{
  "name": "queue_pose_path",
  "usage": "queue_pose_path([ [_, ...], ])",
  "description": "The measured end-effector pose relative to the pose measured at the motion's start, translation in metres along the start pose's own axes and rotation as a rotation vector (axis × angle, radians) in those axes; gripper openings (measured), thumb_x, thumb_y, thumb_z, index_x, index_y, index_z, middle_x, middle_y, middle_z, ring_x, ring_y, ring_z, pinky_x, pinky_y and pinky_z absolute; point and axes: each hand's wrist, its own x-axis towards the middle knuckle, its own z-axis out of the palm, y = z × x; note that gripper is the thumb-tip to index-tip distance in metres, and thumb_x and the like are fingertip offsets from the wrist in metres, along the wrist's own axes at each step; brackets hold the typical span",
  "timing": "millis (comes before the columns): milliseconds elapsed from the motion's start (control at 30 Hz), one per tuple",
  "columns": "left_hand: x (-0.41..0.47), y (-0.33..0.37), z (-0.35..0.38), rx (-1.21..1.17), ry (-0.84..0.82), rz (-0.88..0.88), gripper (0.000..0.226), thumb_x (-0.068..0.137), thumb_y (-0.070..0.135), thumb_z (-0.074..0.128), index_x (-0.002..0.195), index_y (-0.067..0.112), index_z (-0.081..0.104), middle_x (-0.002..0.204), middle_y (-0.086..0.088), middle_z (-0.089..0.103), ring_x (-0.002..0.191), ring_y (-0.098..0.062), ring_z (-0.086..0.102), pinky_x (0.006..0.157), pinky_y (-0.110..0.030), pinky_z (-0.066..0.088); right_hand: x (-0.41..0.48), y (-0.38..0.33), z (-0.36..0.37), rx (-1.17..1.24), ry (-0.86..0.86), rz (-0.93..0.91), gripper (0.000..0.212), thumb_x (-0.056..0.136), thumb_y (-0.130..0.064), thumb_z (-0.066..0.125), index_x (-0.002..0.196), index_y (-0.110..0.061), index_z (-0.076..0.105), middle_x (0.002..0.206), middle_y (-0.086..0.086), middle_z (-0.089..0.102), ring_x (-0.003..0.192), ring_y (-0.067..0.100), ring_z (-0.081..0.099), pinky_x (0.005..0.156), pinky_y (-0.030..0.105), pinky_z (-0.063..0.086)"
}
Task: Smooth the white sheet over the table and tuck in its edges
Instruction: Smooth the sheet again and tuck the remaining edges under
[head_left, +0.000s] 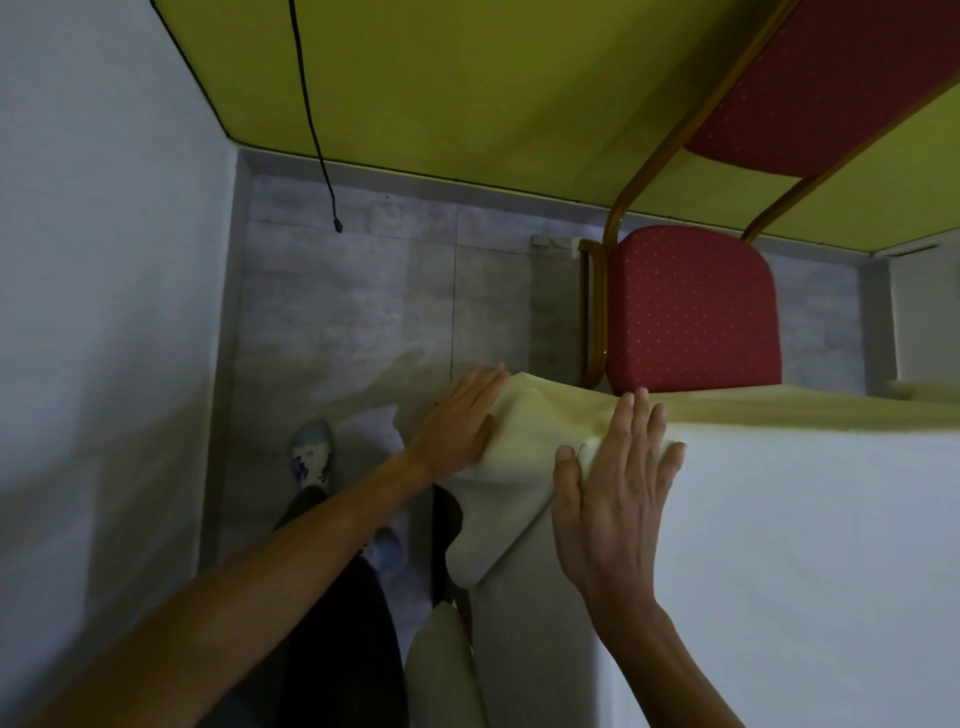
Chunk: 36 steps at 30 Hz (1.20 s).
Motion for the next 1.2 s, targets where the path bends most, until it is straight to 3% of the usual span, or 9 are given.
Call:
queue_pose_path([
  [100,-0.01,0.053,-0.025,-0.169,0.102,0.181,0.071,0.083,-0.001,0.043,0.152,0.009,0.029,0.161,-0.006,0.025,0.152,-0.019,0.015,0.124,-0.036,0.016,-0.001,0.0,0.0,-0.001,-0.007,0.001,0.069,0.102,-0.043,0.029,0.159,-0.007,0.016,0.169,0.009,0.011,0.157,0.024,0.0,0.125,0.053,0.0],
  [233,-0.023,0.089,-0.036,-0.23,0.126,0.303,0.06,0.083,0.008,0.045,0.142,0.009,0.046,0.151,-0.01,0.043,0.146,-0.019,0.031,0.12,-0.038,0.028,-0.001,0.001,0.001,-0.004,-0.003,-0.005,0.069,0.102,-0.044,0.028,0.159,-0.007,0.016,0.169,0.009,0.011,0.157,0.024,0.0,0.126,0.052,-0.002],
  [333,-0.024,0.085,-0.033,-0.251,0.089,0.261,0.055,0.081,0.011,0.05,0.136,0.01,0.053,0.145,-0.01,0.051,0.139,-0.019,0.041,0.116,-0.04,0.035,0.0,0.001,0.002,-0.014,-0.002,0.001,0.069,0.102,-0.047,0.026,0.159,-0.009,0.017,0.169,0.008,0.012,0.157,0.025,0.001,0.126,0.053,-0.001],
  [533,-0.027,0.088,-0.037,-0.301,0.095,0.285,0.055,0.081,0.005,0.063,0.134,0.012,0.053,0.133,-0.007,0.06,0.125,-0.018,0.054,0.112,-0.03,0.039,0.0,0.002,0.002,-0.006,0.001,-0.003,0.069,0.102,-0.048,0.025,0.159,-0.01,0.018,0.168,0.007,0.013,0.157,0.024,0.002,0.126,0.052,-0.001],
  [667,-0.016,0.085,-0.026,-0.287,0.167,0.295,0.037,0.087,0.001,0.058,0.123,0.009,0.061,0.118,-0.006,0.067,0.108,-0.019,0.061,0.097,-0.034,0.048,0.0,0.001,0.002,-0.008,0.004,0.001,0.07,0.102,-0.05,0.024,0.159,-0.009,0.018,0.168,0.007,0.013,0.157,0.024,0.002,0.126,0.052,-0.002],
  [800,-0.004,0.062,-0.01,-0.243,0.182,0.31,0.03,0.087,0.008,0.064,0.116,0.009,0.063,0.114,-0.014,0.069,0.107,-0.02,0.062,0.1,-0.038,0.048,0.0,0.001,0.002,-0.008,0.005,0.004,0.07,0.102,-0.051,0.024,0.159,-0.009,0.019,0.168,0.008,0.015,0.156,0.025,0.003,0.125,0.055,0.001],
  [900,0.005,0.036,0.004,-0.162,0.125,0.221,0.03,0.085,0.017,0.065,0.113,0.007,0.068,0.112,-0.014,0.071,0.105,-0.025,0.065,0.098,-0.044,0.05,0.001,0.001,0.003,-0.008,0.002,0.009,0.069,0.102,-0.049,0.026,0.159,-0.009,0.02,0.168,0.008,0.015,0.156,0.025,0.003,0.125,0.056,0.002],
  [1067,0.024,0.013,0.019,-0.022,0.105,0.134,0.034,0.084,0.03,0.051,0.092,0.01,0.077,0.093,-0.013,0.075,0.085,-0.033,0.072,0.084,-0.043,0.054,0.0,0.002,0.002,-0.007,-0.008,0.008,0.069,0.102,-0.047,0.027,0.159,-0.009,0.019,0.168,0.007,0.014,0.157,0.023,0.0,0.126,0.053,-0.001],
  [1200,0.041,-0.016,0.035,0.116,0.016,0.036,0.026,0.08,0.022,0.052,0.07,0.019,0.076,0.068,-0.007,0.071,0.062,-0.026,0.067,0.063,-0.027,0.047,0.0,0.003,0.003,-0.01,-0.013,0.01,0.068,0.102,-0.047,0.027,0.159,-0.009,0.02,0.168,0.007,0.015,0.157,0.023,0.001,0.125,0.056,0.002],
])
